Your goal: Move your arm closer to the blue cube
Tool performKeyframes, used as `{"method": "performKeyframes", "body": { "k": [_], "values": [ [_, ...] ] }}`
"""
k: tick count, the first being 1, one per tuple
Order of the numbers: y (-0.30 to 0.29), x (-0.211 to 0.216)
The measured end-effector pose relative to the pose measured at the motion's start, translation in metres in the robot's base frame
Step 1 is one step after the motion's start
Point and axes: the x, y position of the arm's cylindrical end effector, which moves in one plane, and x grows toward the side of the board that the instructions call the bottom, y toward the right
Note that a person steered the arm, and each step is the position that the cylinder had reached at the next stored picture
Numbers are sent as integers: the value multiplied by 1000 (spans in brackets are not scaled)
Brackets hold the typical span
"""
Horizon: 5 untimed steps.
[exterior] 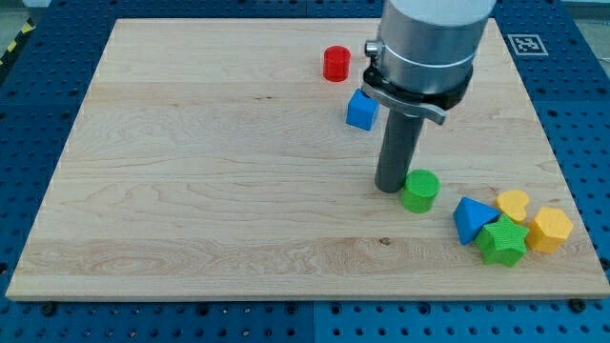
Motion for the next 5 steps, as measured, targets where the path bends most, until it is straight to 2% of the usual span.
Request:
{"method": "performKeyframes", "body": {
  "k": [2,3,4,5],
  "values": [
    [17,14],
    [-39,-13],
    [-115,-64],
    [-135,-138]
  ]
}}
